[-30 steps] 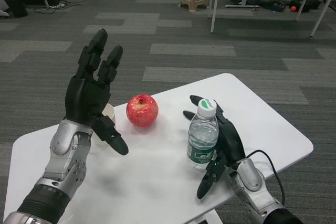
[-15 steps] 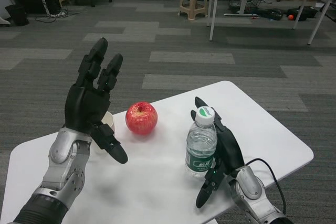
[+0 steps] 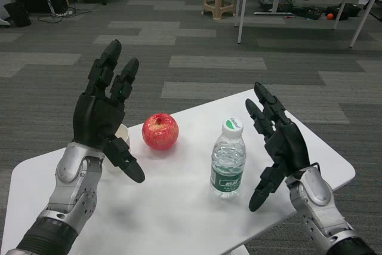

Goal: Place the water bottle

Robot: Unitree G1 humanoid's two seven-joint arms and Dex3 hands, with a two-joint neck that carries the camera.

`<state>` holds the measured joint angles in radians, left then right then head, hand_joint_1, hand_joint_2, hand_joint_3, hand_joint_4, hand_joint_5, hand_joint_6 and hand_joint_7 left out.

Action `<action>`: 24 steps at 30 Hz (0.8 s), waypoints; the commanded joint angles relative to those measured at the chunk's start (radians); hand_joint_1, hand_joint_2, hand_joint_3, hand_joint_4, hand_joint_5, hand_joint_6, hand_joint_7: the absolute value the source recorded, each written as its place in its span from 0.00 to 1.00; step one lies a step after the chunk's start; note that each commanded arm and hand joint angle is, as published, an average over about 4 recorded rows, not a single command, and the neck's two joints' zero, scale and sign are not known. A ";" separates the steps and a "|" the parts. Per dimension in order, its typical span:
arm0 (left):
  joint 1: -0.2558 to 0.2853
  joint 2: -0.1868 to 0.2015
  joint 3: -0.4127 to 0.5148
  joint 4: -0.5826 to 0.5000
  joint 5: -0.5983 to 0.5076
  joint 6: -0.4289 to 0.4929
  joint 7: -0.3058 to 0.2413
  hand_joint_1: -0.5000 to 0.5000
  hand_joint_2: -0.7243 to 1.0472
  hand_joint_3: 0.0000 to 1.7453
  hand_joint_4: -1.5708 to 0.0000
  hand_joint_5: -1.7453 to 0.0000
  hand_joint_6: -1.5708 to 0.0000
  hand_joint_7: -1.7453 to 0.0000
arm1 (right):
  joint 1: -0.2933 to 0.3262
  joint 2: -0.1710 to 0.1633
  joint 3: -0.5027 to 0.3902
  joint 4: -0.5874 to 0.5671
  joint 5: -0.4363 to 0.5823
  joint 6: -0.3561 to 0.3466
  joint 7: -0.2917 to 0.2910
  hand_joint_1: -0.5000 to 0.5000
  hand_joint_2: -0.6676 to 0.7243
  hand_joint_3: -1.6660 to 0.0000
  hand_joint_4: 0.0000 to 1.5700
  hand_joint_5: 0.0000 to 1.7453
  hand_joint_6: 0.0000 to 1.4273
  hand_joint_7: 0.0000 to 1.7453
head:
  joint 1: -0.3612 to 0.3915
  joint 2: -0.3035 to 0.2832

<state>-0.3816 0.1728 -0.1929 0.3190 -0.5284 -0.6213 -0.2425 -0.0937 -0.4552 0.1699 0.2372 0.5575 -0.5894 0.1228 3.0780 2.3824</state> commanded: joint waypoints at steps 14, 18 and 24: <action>0.010 0.040 0.047 -0.046 0.016 0.006 0.004 0.00 0.00 0.05 1.00 0.88 1.00 0.92 | 0.030 -0.007 -0.335 -0.391 0.083 0.227 0.037 0.04 0.95 1.00 0.00 0.00 0.00 0.00 | 0.008 0.033; 0.020 0.045 0.064 -0.095 0.033 0.028 0.005 0.00 0.00 0.05 1.00 0.88 1.00 0.92 | 0.004 -0.009 -0.304 -0.442 0.095 0.244 0.037 0.04 0.95 1.00 0.00 0.00 0.00 0.00 | 0.010 0.048; 0.036 0.047 0.099 -0.145 0.057 0.054 0.005 0.00 0.00 0.05 1.00 0.88 1.00 0.92 | -0.031 -0.007 -0.242 -0.455 0.094 0.242 0.034 0.04 0.95 1.00 0.00 0.00 0.00 0.00 | -0.005 0.073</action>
<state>-0.3581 0.2083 -0.1117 0.1891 -0.4830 -0.5773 -0.2419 -0.0984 -0.4566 -0.0869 -0.2050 0.6516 -0.3526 0.1607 3.0770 2.4507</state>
